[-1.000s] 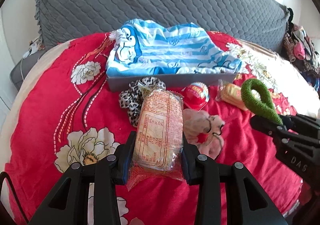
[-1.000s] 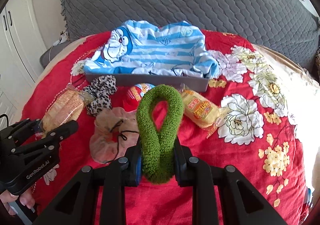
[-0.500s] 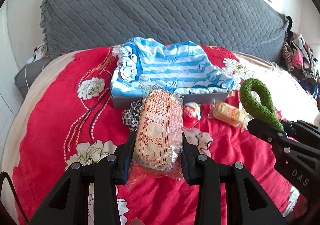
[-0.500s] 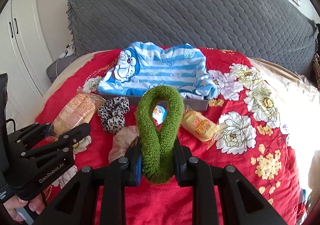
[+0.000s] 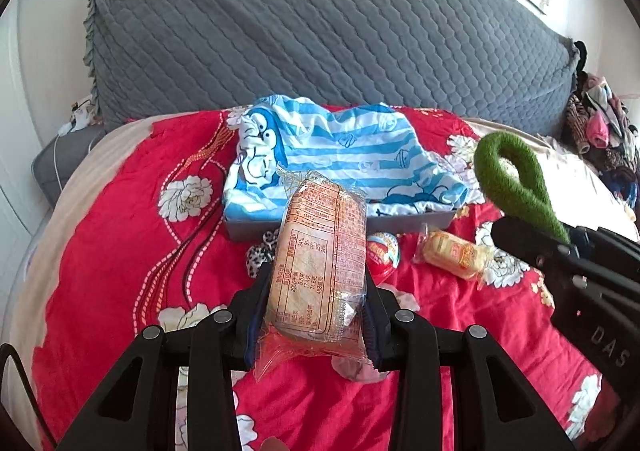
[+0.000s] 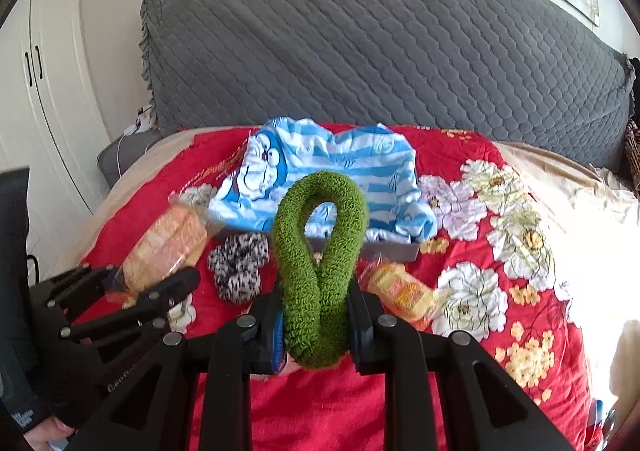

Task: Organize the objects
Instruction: 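Lift the bread packet with the left tool while the right tool lifts the green ring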

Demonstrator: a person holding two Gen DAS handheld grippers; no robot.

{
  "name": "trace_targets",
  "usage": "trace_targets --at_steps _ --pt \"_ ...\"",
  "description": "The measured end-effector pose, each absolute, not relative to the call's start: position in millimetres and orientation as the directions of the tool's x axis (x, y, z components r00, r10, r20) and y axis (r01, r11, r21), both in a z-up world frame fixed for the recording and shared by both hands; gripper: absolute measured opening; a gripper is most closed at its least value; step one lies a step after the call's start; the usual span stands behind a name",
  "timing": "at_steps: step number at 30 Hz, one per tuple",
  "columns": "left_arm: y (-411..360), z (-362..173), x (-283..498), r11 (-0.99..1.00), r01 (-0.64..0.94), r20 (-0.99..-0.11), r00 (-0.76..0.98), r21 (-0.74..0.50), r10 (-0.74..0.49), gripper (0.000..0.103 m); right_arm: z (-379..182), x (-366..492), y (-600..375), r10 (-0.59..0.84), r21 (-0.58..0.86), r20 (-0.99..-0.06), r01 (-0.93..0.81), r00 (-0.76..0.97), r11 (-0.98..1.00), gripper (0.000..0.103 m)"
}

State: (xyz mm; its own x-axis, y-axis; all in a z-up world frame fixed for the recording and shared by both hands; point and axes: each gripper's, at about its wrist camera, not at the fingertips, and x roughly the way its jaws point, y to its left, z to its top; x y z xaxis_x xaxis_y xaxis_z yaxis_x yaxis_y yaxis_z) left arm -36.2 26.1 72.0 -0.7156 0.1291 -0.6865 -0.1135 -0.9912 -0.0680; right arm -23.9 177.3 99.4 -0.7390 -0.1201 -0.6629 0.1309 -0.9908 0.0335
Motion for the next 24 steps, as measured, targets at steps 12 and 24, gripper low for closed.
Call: trace_targets --at_steps 12,24 --pt "24 78 -47 -0.993 -0.104 -0.674 -0.731 -0.051 0.111 0.040 113 -38 178 -0.132 0.042 -0.633 0.136 -0.763 -0.990 0.024" --pt "28 87 -69 -0.993 -0.107 -0.654 -0.748 -0.050 0.114 0.040 112 -53 182 -0.134 0.052 -0.632 0.131 -0.763 -0.990 0.024"
